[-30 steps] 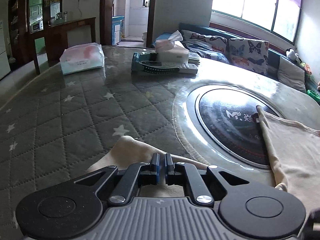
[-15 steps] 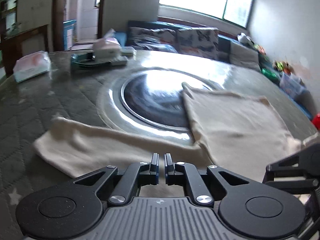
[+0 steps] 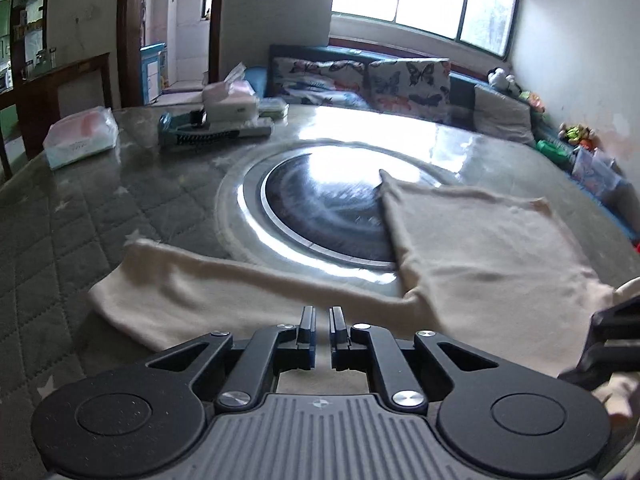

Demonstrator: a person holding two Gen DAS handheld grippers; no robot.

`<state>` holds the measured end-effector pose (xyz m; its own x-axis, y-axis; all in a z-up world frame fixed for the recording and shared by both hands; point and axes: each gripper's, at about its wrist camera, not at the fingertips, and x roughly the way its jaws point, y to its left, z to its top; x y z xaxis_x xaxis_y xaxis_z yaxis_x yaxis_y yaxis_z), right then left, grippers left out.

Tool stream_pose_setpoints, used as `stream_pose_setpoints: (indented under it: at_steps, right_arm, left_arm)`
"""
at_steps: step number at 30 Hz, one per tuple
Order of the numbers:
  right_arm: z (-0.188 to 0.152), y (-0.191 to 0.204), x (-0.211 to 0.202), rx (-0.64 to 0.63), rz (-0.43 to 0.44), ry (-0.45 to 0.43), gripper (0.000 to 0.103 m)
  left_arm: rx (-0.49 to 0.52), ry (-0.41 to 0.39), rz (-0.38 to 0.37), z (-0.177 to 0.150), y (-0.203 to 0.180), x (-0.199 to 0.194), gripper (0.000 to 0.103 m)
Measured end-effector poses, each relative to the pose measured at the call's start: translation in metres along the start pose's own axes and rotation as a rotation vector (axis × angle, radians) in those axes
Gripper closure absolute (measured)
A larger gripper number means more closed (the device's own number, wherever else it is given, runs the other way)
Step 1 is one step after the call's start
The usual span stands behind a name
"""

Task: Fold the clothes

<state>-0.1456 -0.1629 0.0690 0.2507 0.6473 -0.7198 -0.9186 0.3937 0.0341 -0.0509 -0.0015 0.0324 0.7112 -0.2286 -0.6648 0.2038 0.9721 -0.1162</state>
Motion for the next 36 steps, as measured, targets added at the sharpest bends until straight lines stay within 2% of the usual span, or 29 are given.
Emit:
stream_pose_setpoints:
  at_steps: [5,8,14,18,21,26,31,36]
  right_arm:
    - [-0.028,-0.022,-0.048,0.121,-0.134,-0.033,0.050]
    - [-0.054,-0.036,-0.078,0.217,-0.235,-0.033,0.054]
    - [-0.105,-0.059,-0.131,0.387,-0.433,-0.014,0.060]
    - [-0.143,-0.076,-0.159,0.521,-0.559,-0.010,0.061]
    - [-0.163,-0.081,-0.170,0.591,-0.599,-0.022,0.061]
    - [-0.180,-0.077,-0.166,0.598,-0.634,0.004,0.061]
    - [-0.196,-0.080,-0.169,0.643,-0.690,0.020,0.062]
    - [-0.215,-0.083,-0.192,0.712,-0.781,0.017,0.062]
  left_arm:
    - [0.025,-0.017,-0.068,0.007,-0.022,-0.004,0.095]
    - [0.041,-0.027,-0.111,0.010,-0.036,-0.006,0.095]
    - [0.144,-0.001,-0.250,0.009,-0.091,0.001,0.095]
    - [0.220,0.022,-0.338,0.002,-0.126,0.004,0.095]
    - [0.284,0.041,-0.393,-0.003,-0.151,0.005,0.095]
    - [0.384,0.074,-0.478,-0.014,-0.190,0.010,0.095]
    - [0.465,0.093,-0.507,-0.029,-0.212,0.015,0.095]
    - [0.520,0.092,-0.515,-0.039,-0.221,0.016,0.095]
